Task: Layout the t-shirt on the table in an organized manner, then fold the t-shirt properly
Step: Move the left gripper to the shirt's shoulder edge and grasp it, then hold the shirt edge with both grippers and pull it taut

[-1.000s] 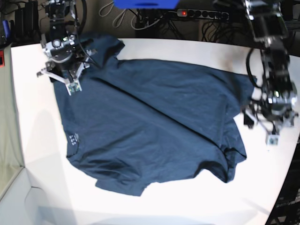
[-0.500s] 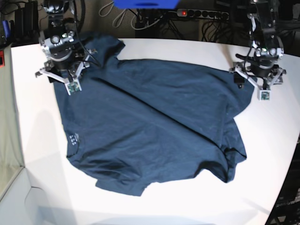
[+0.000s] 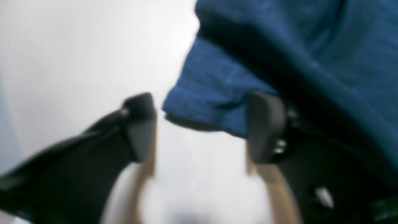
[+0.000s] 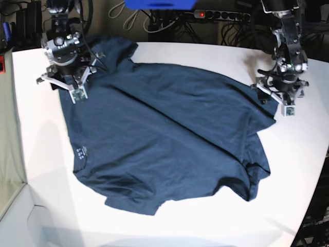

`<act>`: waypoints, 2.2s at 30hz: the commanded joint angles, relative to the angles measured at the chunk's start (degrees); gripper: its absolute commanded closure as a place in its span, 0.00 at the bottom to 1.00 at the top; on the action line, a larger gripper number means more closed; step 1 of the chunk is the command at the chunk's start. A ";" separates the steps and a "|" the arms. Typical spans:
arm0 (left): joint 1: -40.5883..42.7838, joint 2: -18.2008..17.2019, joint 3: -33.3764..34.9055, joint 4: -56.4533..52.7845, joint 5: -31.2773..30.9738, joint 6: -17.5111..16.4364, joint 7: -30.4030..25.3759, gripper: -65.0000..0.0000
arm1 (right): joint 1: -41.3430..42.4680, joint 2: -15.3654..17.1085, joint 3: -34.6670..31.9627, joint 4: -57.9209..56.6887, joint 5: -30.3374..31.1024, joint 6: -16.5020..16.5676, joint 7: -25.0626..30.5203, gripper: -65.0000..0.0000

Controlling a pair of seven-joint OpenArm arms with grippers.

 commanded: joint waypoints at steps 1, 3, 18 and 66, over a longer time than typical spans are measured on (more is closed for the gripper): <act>0.03 -0.31 1.06 -0.73 2.27 0.45 3.51 0.48 | 0.20 0.35 0.18 1.89 -0.23 -0.22 1.14 0.49; -0.15 -0.31 2.21 -0.82 2.27 0.45 3.51 0.69 | -0.94 0.35 0.18 2.06 -0.23 -0.22 1.14 0.49; -0.24 1.01 2.21 1.91 2.36 0.63 3.59 0.99 | -6.66 0.17 0.18 -0.58 6.54 -0.22 1.14 0.49; 0.11 2.41 -3.68 25.29 2.45 0.71 4.12 0.99 | -6.31 -0.79 -0.25 3.56 6.63 -0.22 1.05 0.86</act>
